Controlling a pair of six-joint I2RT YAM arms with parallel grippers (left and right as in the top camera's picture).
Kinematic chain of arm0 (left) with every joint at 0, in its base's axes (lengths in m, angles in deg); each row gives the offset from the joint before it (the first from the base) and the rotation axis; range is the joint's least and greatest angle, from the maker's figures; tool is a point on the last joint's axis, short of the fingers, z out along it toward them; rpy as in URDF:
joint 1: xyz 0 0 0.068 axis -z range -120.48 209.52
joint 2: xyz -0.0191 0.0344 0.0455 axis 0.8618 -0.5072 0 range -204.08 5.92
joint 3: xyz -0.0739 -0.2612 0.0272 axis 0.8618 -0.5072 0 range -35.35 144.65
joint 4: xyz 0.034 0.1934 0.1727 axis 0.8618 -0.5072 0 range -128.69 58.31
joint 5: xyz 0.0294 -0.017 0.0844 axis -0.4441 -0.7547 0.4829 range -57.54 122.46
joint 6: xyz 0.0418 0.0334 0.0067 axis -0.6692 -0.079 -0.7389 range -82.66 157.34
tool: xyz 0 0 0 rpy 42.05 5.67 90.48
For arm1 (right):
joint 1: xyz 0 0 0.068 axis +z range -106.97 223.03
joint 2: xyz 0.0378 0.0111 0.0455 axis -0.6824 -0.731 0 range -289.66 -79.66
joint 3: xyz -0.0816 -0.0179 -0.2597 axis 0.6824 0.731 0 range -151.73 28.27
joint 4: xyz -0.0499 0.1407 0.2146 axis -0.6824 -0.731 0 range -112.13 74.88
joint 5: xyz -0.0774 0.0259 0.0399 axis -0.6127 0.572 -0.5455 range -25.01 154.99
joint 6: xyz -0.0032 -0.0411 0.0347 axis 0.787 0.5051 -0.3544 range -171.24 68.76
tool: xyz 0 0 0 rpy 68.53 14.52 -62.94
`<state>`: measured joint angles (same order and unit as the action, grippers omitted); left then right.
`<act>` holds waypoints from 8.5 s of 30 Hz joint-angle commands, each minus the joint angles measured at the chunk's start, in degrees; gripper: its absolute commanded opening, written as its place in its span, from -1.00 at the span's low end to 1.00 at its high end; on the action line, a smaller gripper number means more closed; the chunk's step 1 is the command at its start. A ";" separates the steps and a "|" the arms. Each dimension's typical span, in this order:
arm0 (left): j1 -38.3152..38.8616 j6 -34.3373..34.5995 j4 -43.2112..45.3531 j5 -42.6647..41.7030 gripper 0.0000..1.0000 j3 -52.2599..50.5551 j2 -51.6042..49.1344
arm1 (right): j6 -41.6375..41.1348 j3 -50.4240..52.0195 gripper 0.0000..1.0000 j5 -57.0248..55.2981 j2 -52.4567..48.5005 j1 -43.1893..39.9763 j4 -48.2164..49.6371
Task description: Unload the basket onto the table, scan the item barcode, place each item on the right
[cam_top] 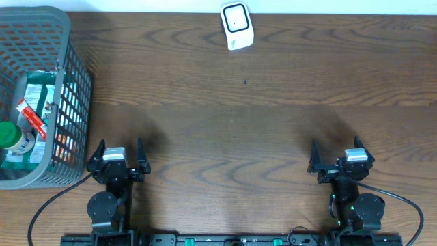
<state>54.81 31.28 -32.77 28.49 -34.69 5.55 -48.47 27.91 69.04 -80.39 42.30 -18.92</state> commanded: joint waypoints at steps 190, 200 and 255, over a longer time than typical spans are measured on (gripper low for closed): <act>-38.64 15.98 -50.62 8.02 0.95 90.58 -99.30 | 0.70 0.04 0.98 -0.33 0.35 -0.50 -0.26; -40.50 11.17 -47.43 8.02 0.96 90.58 -105.26 | 0.70 0.04 0.98 -0.33 0.35 -0.50 -0.26; -42.36 10.21 -39.50 8.04 0.68 86.77 -110.88 | 0.70 0.04 0.99 -0.33 0.35 -0.50 -0.26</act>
<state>12.78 41.94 -72.20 35.84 52.04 -105.24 -48.43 27.91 68.87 -80.37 42.30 -18.94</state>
